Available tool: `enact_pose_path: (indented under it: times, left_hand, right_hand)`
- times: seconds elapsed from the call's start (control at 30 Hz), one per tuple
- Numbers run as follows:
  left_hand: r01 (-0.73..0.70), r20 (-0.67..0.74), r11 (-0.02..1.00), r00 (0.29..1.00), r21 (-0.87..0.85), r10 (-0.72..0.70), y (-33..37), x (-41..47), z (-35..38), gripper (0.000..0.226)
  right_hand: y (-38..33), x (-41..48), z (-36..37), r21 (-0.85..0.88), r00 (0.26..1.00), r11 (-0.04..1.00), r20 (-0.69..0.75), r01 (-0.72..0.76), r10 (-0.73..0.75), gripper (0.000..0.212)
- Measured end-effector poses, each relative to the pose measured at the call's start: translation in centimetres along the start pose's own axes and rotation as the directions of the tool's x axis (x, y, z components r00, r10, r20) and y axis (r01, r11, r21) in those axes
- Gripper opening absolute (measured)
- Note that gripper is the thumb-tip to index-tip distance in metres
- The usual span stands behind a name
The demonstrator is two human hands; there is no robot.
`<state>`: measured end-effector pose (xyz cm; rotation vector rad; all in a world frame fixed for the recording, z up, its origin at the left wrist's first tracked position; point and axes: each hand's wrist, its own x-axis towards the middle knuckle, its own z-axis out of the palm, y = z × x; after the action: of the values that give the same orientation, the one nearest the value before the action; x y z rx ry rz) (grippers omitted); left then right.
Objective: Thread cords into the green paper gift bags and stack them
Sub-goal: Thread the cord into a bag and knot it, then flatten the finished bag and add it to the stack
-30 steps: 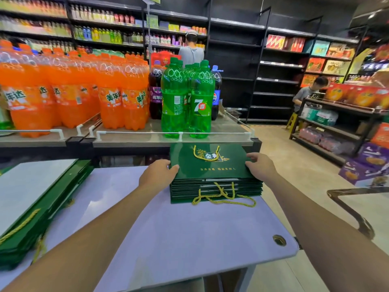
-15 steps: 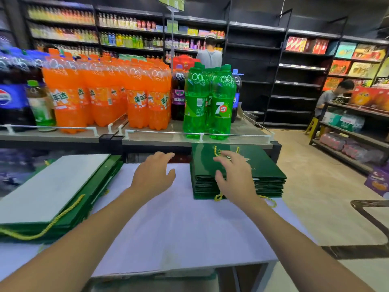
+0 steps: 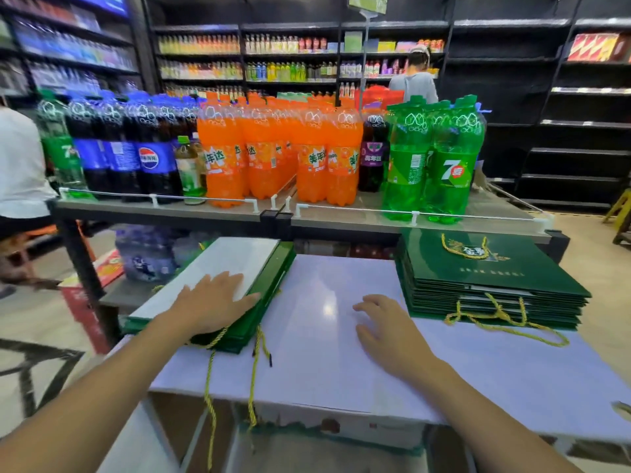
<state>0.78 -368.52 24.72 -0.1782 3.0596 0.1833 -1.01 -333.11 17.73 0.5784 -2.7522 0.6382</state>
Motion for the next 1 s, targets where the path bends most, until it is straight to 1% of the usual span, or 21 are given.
enact_pose_path:
  times: [0.03, 0.1, 0.17, 0.23, 0.37, 0.43, 0.5, 0.53, 0.57, 0.6, 0.63, 0.67, 0.7, 0.73, 0.77, 0.83, 0.9, 0.93, 0.97, 1.0]
  left_hand:
    - [-0.025, 0.004, 1.000, 1.000, -0.001, 0.025, 0.1, -0.6, 0.0, 0.094]
    - [-0.075, 0.036, 0.997, 0.997, -0.001, 0.075, 0.5, -1.8, 0.0, 0.100]
    - [-0.118, 0.072, 0.993, 0.990, -0.005, 0.118, 0.9, -2.8, 0.1, 0.108]
    - [-0.157, 0.098, 0.988, 0.983, -0.008, 0.157, 1.3, -3.5, 0.2, 0.111]
    - [-0.246, 0.072, 0.969, 0.967, 0.005, 0.245, 2.3, -4.2, 0.0, 0.095]
    - [-0.273, 0.055, 0.962, 0.960, -0.015, 0.273, 3.0, -4.6, 0.0, 0.090]
    - [-0.274, 0.030, 0.960, 0.961, -0.050, 0.276, 3.7, -4.9, 0.2, 0.088]
    - [-0.270, 0.019, 0.961, 0.962, -0.061, 0.271, 4.1, -5.0, 0.2, 0.087]
    - [-0.264, 0.014, 0.963, 0.964, -0.062, 0.265, 4.5, -5.0, 0.3, 0.087]
    - [-0.259, 0.015, 0.964, 0.965, -0.054, 0.260, 5.0, -5.0, 0.2, 0.088]
    - [-0.254, 0.024, 0.966, 0.967, -0.042, 0.255, 5.4, -5.1, 0.2, 0.088]
    - [-0.252, 0.033, 0.967, 0.967, -0.037, 0.253, 5.7, -5.1, 0.0, 0.088]
    - [-0.253, 0.036, 0.966, 0.966, -0.045, 0.254, 5.8, -5.0, 0.0, 0.086]
    - [-0.259, 0.028, 0.964, 0.965, -0.068, 0.261, 5.8, -4.8, -0.1, 0.079]
    - [-0.263, 0.015, 0.960, 0.964, -0.099, 0.266, 5.5, -4.6, -0.2, 0.070]
    - [-0.265, -0.001, 0.952, 0.963, -0.153, 0.268, 4.7, -4.2, -0.4, 0.056]
    - [-0.275, -0.003, 0.941, 0.960, -0.199, 0.280, 4.2, -4.5, -0.7, 0.057]
    - [-0.292, -0.001, 0.934, 0.955, -0.204, 0.298, 4.3, -4.9, -0.8, 0.063]
    - [-0.318, 0.007, 0.930, 0.946, -0.185, 0.325, 4.5, -5.4, -0.9, 0.074]
    - [-0.347, 0.023, 0.926, 0.935, -0.146, 0.354, 4.9, -5.9, -0.9, 0.086]
  right_hand:
    - [0.0, 0.0, -0.1, 0.008, 1.000, 1.000, 0.006, -0.009, 0.009, 0.036]
    - [0.0, 0.0, -0.1, 0.009, 1.000, 1.000, 0.025, -0.018, 0.018, 0.031]
    - [-0.1, 0.0, -0.1, 0.018, 0.999, 0.999, 0.027, -0.027, 0.027, 0.029]
    - [-0.3, 0.0, -0.3, 0.013, 0.999, 1.000, 0.025, -0.028, 0.028, 0.029]
    - [-0.4, 0.0, -0.3, 0.010, 0.999, 1.000, 0.041, -0.027, 0.027, 0.030]
    - [-0.7, -0.1, -0.5, 0.048, 0.999, 0.998, 0.023, -0.032, 0.031, 0.029]
    - [-1.5, 0.1, -0.9, 0.139, 0.997, 0.987, 0.023, -0.079, 0.077, 0.025]
    - [-2.3, 0.3, -1.1, 0.227, 0.991, 0.965, 0.049, -0.130, 0.122, 0.022]
    - [-3.4, 0.5, -1.3, 0.344, 0.981, 0.920, 0.099, -0.189, 0.165, 0.019]
    - [-4.5, 0.9, -1.3, 0.480, 0.966, 0.840, 0.167, -0.255, 0.198, 0.018]
    - [-5.8, 1.3, -1.3, 0.610, 0.941, 0.718, 0.255, -0.336, 0.223, 0.019]
    - [-7.1, 1.6, -1.3, 0.706, 0.906, 0.569, 0.352, -0.422, 0.236, 0.023]
    - [-8.1, 1.9, -1.3, 0.754, 0.875, 0.444, 0.419, -0.485, 0.243, 0.029]
    - [-9.0, 2.2, -1.2, 0.776, 0.856, 0.363, 0.450, -0.516, 0.254, 0.036]
    - [-9.8, 2.3, -1.2, 0.788, 0.846, 0.318, 0.458, -0.528, 0.271, 0.043]
    - [-10.4, 2.5, -1.4, 0.814, 0.841, 0.255, 0.439, -0.522, 0.317, 0.057]
    - [-10.3, 2.4, -1.6, 0.839, 0.850, 0.237, 0.399, -0.490, 0.344, 0.073]
    - [-10.2, 2.2, -1.6, 0.843, 0.858, 0.253, 0.380, -0.475, 0.344, 0.078]
    - [-10.1, 1.9, -1.8, 0.839, 0.870, 0.291, 0.359, -0.459, 0.338, 0.079]
    - [-10.1, 1.5, -1.9, 0.829, 0.883, 0.342, 0.335, -0.442, 0.329, 0.076]
